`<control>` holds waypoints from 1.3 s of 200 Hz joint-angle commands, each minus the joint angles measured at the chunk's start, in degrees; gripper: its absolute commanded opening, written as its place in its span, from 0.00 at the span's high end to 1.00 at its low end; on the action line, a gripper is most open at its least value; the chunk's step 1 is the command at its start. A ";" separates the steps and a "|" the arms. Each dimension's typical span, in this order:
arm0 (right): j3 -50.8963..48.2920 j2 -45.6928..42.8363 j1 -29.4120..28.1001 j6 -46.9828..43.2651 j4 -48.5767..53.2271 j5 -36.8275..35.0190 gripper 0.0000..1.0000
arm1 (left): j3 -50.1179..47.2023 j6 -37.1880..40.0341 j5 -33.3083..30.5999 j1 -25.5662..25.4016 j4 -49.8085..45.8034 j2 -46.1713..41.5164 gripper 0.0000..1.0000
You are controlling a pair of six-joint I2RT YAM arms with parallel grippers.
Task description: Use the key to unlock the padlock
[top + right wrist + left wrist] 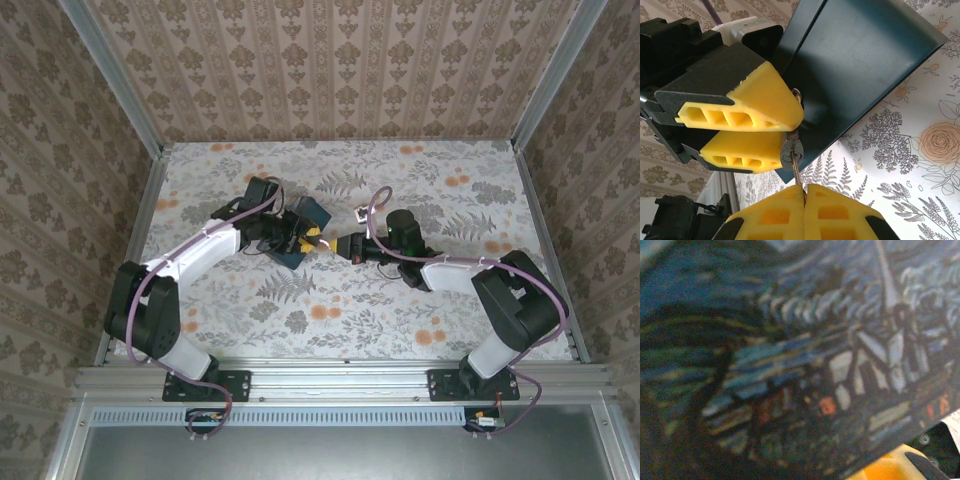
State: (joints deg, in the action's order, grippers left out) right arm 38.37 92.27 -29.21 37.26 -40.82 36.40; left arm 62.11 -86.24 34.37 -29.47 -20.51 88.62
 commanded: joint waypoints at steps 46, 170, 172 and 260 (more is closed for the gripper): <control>-0.47 1.22 -2.14 -3.41 -11.28 5.76 1.00 | 0.36 -0.86 5.11 -0.17 -0.54 -2.99 0.86; 4.42 -3.51 -5.65 -12.09 2.03 2.44 1.00 | 3.01 3.17 4.50 0.13 -6.73 -2.59 0.87; 4.54 -3.57 -5.72 -12.29 2.16 2.29 1.00 | 3.02 3.22 4.57 0.12 -6.76 -2.56 0.87; 4.06 -4.05 -7.58 -14.61 4.17 1.98 1.00 | 2.39 3.11 5.19 1.65 -5.46 -3.45 0.88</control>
State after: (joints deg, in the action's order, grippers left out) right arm 41.71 89.67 -35.14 22.87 -29.50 32.75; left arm 63.37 -83.35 35.64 -27.64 -30.41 87.07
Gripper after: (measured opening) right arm 0.040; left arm 0.272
